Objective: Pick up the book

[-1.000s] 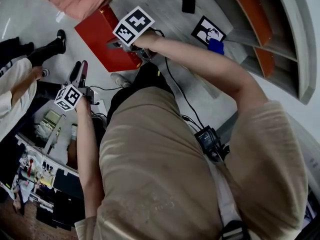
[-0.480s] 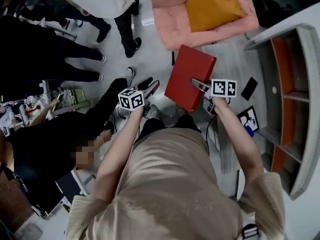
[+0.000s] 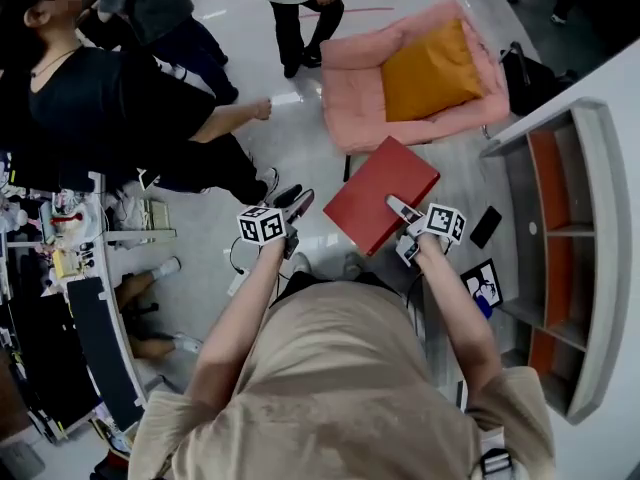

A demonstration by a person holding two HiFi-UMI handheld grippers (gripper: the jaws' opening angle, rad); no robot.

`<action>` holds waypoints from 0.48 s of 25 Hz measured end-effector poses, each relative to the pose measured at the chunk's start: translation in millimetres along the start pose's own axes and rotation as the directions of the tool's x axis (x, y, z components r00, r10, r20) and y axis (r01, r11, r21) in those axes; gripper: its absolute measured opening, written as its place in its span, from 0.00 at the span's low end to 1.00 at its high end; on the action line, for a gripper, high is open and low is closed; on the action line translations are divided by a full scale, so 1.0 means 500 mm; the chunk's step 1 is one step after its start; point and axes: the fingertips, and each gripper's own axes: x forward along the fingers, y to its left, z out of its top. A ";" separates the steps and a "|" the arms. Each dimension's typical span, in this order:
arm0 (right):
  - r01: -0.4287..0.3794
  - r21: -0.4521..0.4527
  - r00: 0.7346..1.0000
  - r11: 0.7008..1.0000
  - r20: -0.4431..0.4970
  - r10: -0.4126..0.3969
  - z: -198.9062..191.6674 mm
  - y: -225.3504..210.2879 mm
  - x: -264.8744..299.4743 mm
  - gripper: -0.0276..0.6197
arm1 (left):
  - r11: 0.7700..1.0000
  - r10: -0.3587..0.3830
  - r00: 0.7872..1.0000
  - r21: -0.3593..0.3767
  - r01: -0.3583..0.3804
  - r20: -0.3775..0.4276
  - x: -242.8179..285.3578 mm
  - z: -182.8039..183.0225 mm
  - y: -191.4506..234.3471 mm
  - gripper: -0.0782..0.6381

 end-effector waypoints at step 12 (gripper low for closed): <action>-0.016 0.031 0.999 0.999 0.046 0.014 -0.015 -0.044 -0.090 0.42 | 1.000 0.018 0.999 -0.017 -0.018 0.028 0.003 -0.043 -0.049 0.36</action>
